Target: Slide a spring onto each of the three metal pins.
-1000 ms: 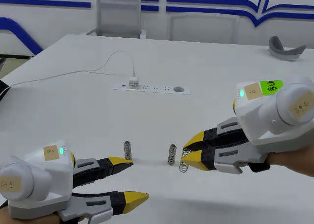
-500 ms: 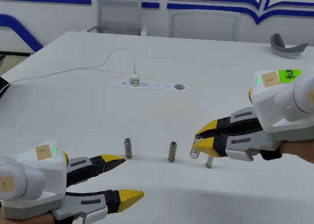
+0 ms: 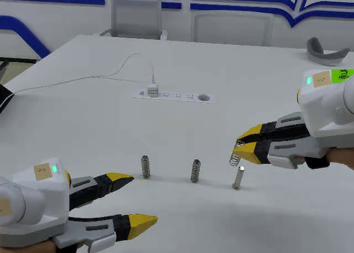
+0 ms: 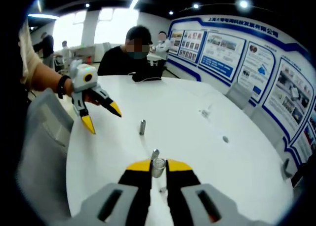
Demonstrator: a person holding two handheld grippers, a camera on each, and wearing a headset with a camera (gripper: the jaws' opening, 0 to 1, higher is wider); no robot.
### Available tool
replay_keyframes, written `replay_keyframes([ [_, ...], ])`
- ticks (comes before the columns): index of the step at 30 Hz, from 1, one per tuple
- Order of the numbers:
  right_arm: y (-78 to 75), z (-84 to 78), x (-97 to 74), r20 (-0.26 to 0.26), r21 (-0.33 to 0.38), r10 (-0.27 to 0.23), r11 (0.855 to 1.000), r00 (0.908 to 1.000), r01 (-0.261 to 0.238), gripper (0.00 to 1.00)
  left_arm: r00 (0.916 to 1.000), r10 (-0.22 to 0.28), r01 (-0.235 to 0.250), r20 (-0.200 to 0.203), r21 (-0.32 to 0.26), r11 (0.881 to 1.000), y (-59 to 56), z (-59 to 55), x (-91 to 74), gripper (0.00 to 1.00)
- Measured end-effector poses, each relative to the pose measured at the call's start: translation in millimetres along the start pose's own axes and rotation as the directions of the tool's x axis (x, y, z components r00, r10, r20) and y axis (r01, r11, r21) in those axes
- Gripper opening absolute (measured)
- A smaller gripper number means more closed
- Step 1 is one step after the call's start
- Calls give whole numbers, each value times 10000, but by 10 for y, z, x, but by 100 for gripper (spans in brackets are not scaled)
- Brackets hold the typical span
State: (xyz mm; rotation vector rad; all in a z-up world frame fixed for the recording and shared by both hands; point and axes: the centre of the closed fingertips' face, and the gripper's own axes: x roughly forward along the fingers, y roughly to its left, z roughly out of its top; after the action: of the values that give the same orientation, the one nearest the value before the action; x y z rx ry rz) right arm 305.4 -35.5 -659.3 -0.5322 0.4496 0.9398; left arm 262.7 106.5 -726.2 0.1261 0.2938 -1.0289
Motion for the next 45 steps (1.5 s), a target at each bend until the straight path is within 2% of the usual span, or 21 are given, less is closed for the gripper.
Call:
replay_keyframes([
  [6,-164,-131,40,-265,284,-578,9979,9980,585,12,10000,66,-66,11,-14,10000,16,9,-11,58],
  [13,-263,-294,116,-575,675,-882,9935,9944,920,12,9999,106,-106,-7,-35,9999,29,10,-14,59],
  [18,-271,-405,174,-809,845,-893,9918,9927,961,12,9999,121,-121,1,-40,9999,35,13,-12,60],
  [33,-259,-487,249,-1035,874,-802,9922,9914,894,12,9998,190,-190,-5,-93,9998,67,-6,-17,63],
  [45,-264,-607,346,-1053,1176,-819,9886,9911,942,12,9997,234,-234,-33,-111,9997,73,-21,-19,65],
])
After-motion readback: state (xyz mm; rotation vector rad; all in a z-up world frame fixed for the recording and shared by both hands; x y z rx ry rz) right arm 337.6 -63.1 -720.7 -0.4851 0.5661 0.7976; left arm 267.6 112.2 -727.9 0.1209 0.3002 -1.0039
